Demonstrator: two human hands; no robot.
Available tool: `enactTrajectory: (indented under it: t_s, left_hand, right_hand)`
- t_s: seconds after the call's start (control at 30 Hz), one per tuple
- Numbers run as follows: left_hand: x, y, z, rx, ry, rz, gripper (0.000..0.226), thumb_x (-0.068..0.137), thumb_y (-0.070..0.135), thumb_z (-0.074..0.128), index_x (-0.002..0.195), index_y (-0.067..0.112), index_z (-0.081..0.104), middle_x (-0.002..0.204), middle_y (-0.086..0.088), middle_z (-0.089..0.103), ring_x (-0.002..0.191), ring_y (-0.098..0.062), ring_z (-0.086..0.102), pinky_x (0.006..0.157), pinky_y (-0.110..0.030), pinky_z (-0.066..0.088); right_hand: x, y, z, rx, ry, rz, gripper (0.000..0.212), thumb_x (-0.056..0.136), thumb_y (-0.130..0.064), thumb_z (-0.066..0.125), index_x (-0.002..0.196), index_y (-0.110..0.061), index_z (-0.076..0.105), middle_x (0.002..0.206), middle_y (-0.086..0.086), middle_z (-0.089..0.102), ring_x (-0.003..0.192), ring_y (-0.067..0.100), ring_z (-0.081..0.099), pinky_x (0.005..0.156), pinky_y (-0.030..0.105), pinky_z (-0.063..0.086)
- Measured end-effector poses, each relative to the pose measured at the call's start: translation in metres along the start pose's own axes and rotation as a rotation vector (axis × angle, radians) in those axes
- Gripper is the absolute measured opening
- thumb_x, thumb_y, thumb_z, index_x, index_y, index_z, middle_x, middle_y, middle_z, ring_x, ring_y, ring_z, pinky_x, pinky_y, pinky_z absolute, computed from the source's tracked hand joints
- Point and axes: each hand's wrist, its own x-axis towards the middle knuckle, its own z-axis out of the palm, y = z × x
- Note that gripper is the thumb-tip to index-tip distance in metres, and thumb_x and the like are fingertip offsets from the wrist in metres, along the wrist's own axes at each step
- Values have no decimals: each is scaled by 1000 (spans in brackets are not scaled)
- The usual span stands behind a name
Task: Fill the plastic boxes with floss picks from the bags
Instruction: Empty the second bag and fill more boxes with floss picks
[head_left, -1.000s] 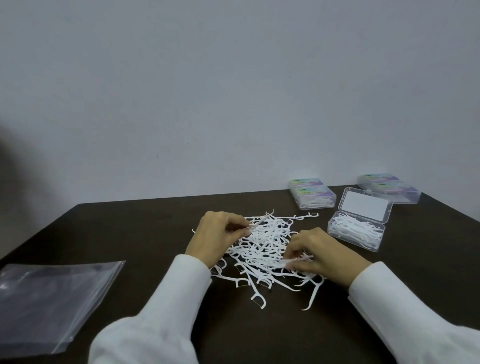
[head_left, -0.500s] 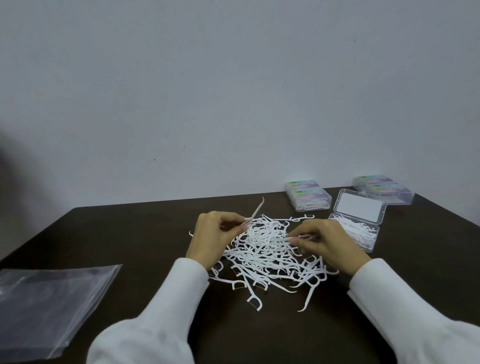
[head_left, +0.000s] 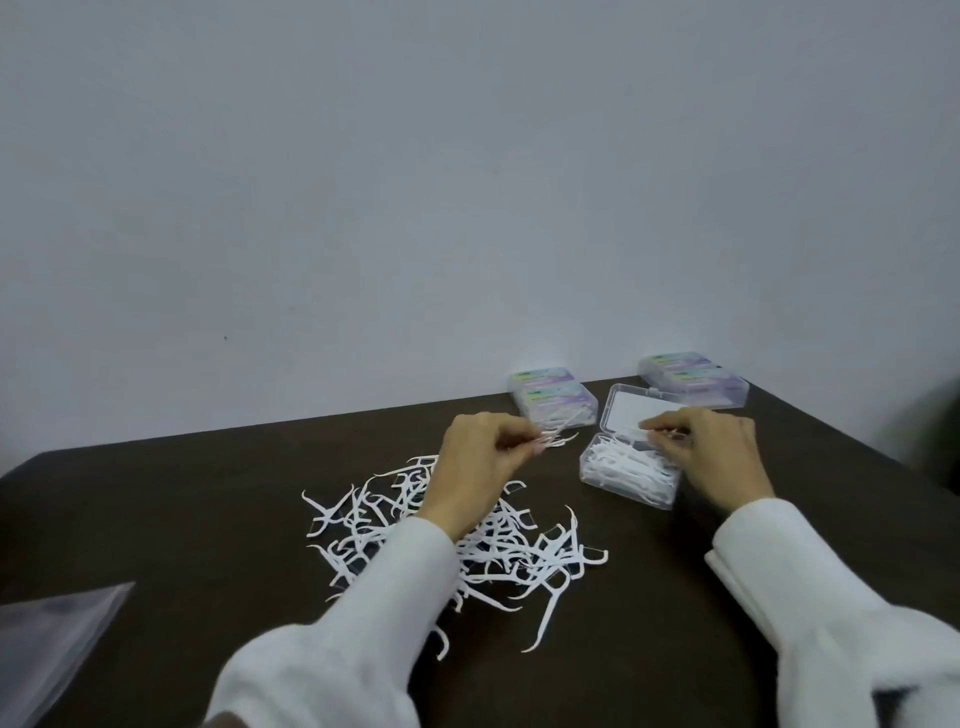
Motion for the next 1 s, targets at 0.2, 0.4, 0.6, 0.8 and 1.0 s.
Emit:
enactTrajectory:
  t_s: [0.2,0.4,0.6,0.8,1.0]
  left_hand:
    - [16,6,20,-13,-11,26,20,80,18,74,99,11,75,93,-1,74,82,-3,67,81,-16,52]
    - [28,5,35,-18,-30,27,18,81,19,74,98,13,75,92,-1,75,83,-4,68,83,-24,54]
    - [35,9,42,-37,-48,34,20,81,17,73,100,13,75,94,-1,74,83,-4,67,84,-22,54]
    - [38,9,48,-44,-52,39,20,81,17,73,100,13,75,95,0,73,81,0,64,82,-16,52]
    - [40,12,57,-62,-80,43,18,82,16,72,100,13,75,96,0,73,84,-4,65,84,-20,52]
  right_hand:
    - [2,-5,5,166,-59,-61,11,82,-22,69,93,-24,71,92,-5,69,83,8,59,88,25,44]
    - [8,0,6,303,-42,-77,15,80,-11,71,78,-25,66,84,-7,65,80,4,57,72,12,39]
    - [11,0,2,427,-50,-87,15,77,-5,72,86,-17,70,82,-8,64,77,-4,56,66,-3,38]
    - [10,3,0,456,-118,-82,17,77,-8,73,88,-20,70,87,-10,65,79,-4,61,64,-1,41]
    - [10,9,-6,471,-92,-49,14,79,-9,71,86,-21,69,85,-10,64,80,-2,59,69,8,42]
